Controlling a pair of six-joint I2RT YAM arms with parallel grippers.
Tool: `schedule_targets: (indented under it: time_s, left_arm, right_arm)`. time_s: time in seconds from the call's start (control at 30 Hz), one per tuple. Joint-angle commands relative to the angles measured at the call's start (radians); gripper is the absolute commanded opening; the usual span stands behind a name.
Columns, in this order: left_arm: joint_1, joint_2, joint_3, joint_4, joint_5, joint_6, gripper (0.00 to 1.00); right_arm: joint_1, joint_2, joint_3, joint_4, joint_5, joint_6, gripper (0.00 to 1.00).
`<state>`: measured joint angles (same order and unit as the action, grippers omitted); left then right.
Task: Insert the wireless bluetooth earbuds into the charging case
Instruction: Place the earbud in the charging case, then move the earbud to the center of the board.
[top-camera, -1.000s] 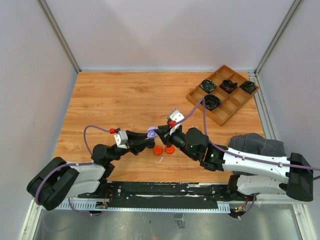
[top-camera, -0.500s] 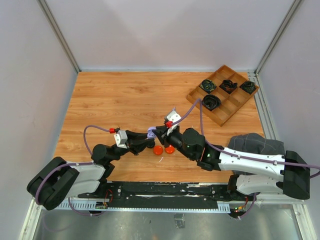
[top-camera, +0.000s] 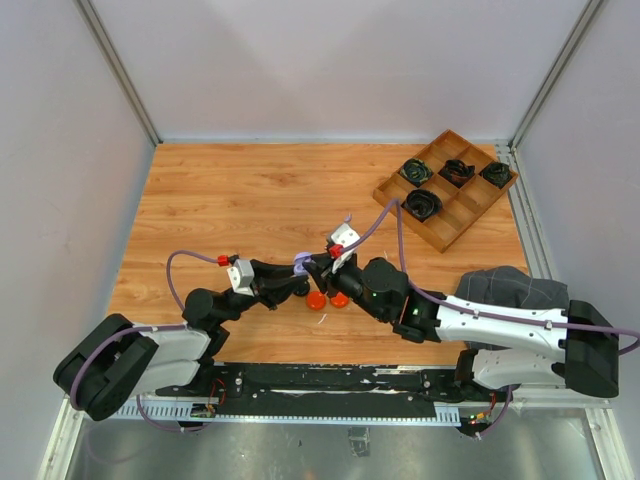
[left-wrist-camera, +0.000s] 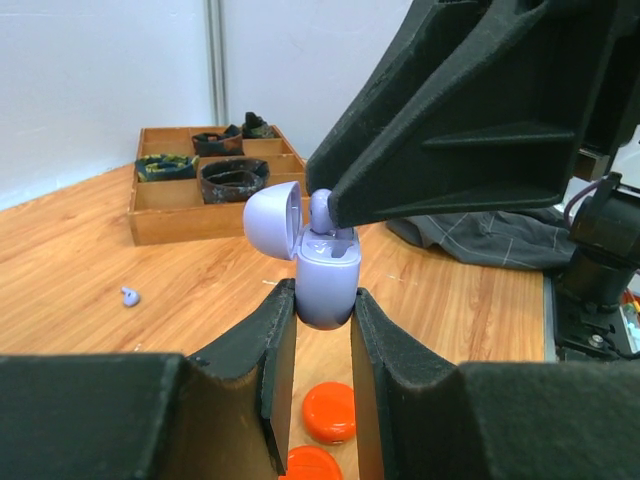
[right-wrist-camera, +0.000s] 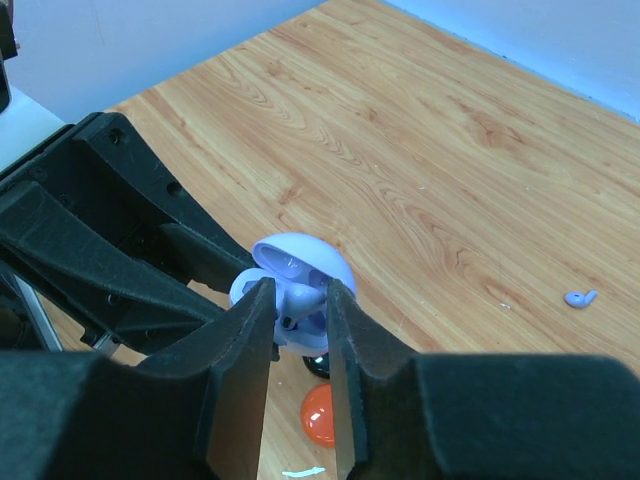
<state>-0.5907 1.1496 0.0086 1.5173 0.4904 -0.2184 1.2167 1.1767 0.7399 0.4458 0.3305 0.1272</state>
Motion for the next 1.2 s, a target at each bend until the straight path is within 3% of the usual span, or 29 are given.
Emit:
schedule_targets:
  time_s: [0.0, 0.27, 0.4, 0.7, 0.9, 1.17]
  left_arm:
    - [-0.003, -0.014, -0.052, 0.068, -0.031, 0.004, 0.0]
    - [-0.003, -0.006, -0.047, 0.018, -0.086, 0.026, 0.0]
    - [-0.002, 0.011, -0.046, -0.009, -0.155, 0.033, 0.0]
    - [-0.001, 0.002, -0.035, -0.105, -0.311, 0.034, 0.0]
    - [-0.001, -0.044, -0.017, -0.224, -0.379, 0.042, 0.0]
    - [-0.001, -0.075, -0.01, -0.259, -0.39, 0.047, 0.0]
  right_arm:
    - [0.02, -0.005, -0.018, 0.029, 0.004, 0.004, 0.33]
    - [0.016, -0.051, 0.009, -0.023, 0.032, -0.029, 0.48]
    - [-0.013, -0.059, 0.073, -0.14, 0.025, -0.093, 0.56]
    - [-0.276, -0.004, 0.181, -0.359, -0.18, -0.042, 0.62]
    - [-0.458, 0.131, 0.213, -0.374, -0.265, -0.023, 0.63]
    - [-0.601, 0.459, 0.38, -0.429, -0.305, 0.015, 0.57]
